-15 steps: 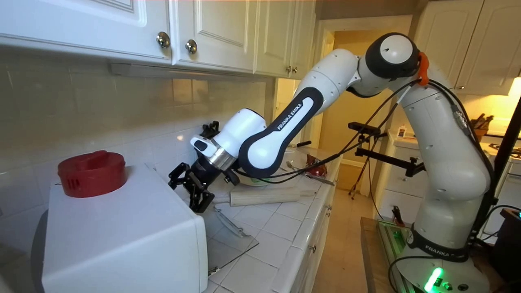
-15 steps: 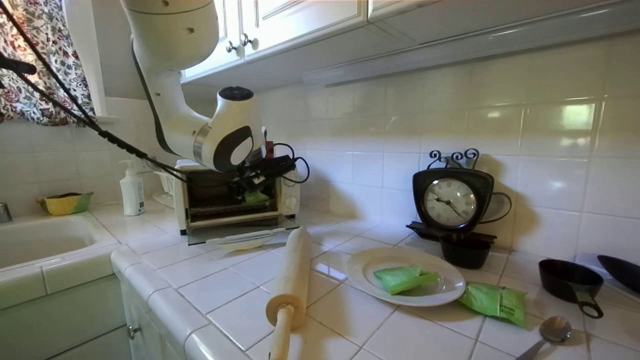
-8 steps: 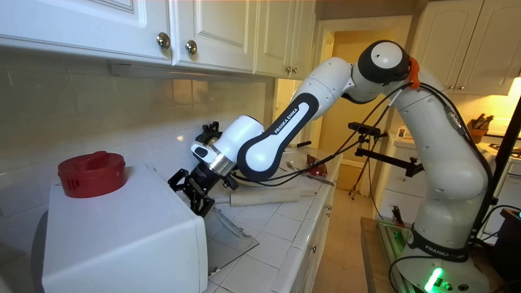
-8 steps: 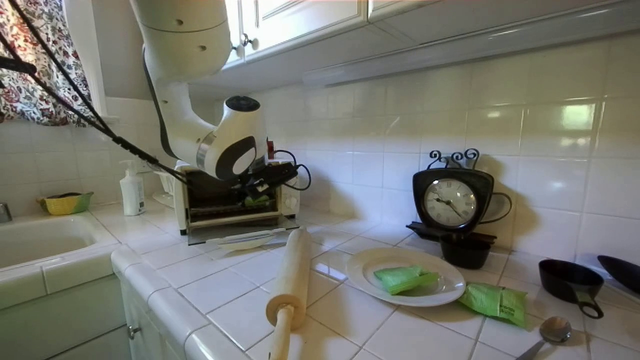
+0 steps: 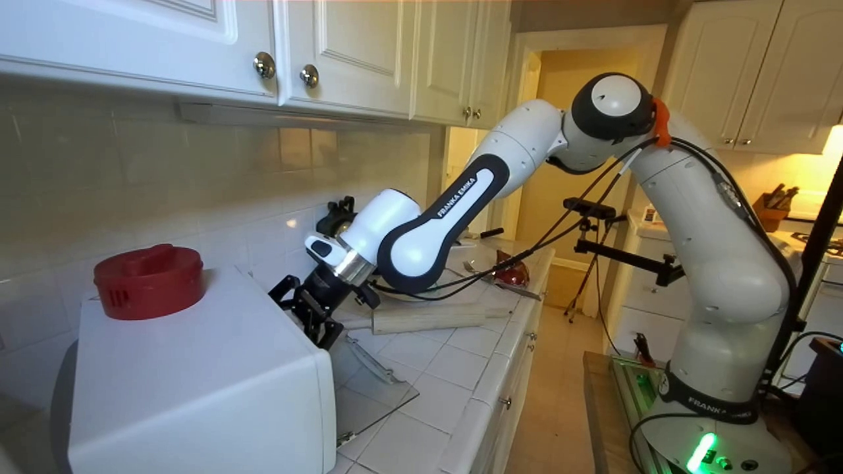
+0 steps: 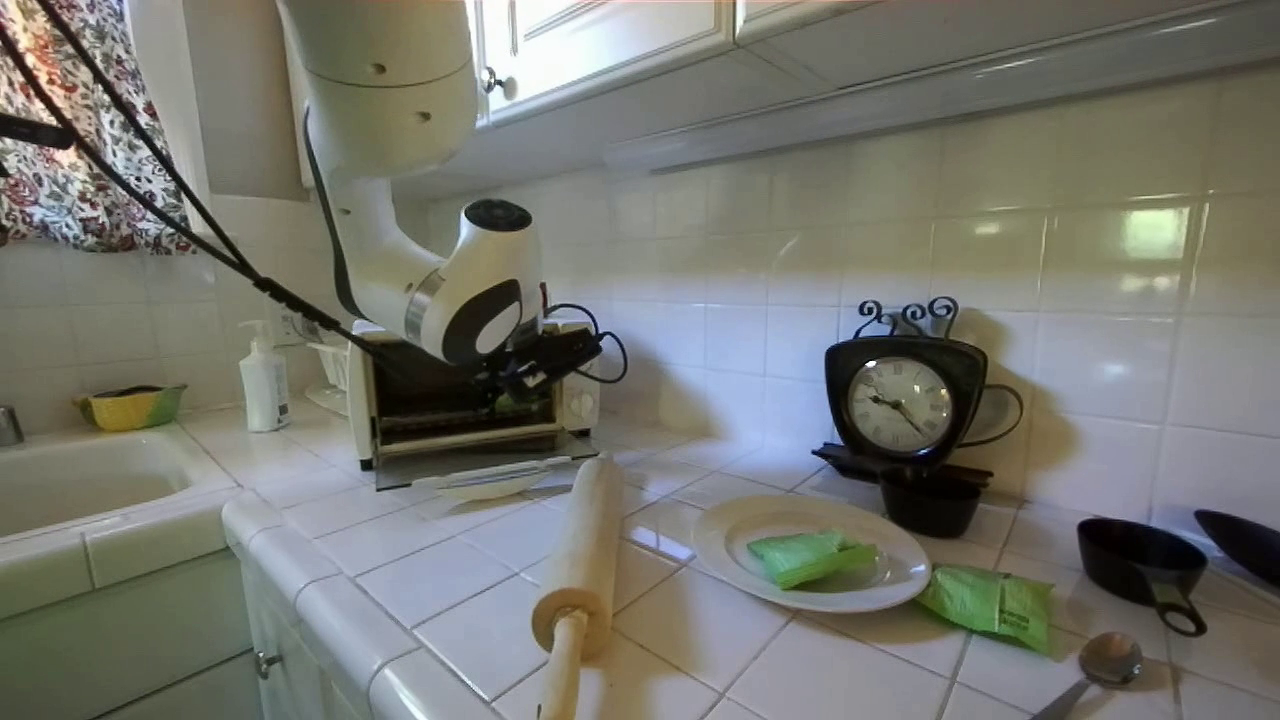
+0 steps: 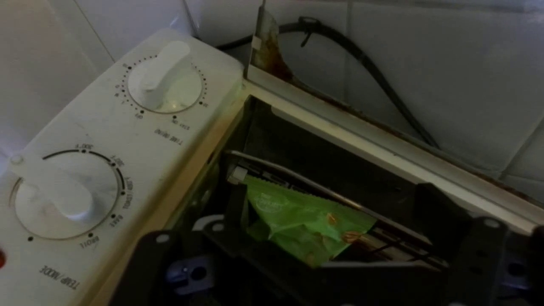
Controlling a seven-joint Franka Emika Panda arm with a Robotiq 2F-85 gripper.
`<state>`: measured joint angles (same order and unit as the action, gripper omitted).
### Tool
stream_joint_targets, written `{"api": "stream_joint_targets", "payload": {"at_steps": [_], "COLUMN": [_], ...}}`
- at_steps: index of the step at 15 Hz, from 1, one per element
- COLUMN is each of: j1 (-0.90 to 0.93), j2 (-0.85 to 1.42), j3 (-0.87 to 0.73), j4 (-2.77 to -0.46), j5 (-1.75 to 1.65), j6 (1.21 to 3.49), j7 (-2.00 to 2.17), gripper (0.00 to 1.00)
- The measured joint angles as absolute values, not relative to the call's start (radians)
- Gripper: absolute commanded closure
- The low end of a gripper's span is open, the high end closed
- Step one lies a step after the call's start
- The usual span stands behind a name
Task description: Remove the green packet from the oven
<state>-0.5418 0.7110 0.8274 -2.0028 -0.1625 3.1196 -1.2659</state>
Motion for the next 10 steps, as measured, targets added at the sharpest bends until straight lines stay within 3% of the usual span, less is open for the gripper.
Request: {"api": "stream_joint_targets", "payload": {"at_steps": [10], "j1": [-0.680], "j2": [0.802], "j3": [0.983], "j4": [-2.007], "j5": [-0.176], "j6": [3.203], "j7": [-1.257], "gripper": [0.00]}}
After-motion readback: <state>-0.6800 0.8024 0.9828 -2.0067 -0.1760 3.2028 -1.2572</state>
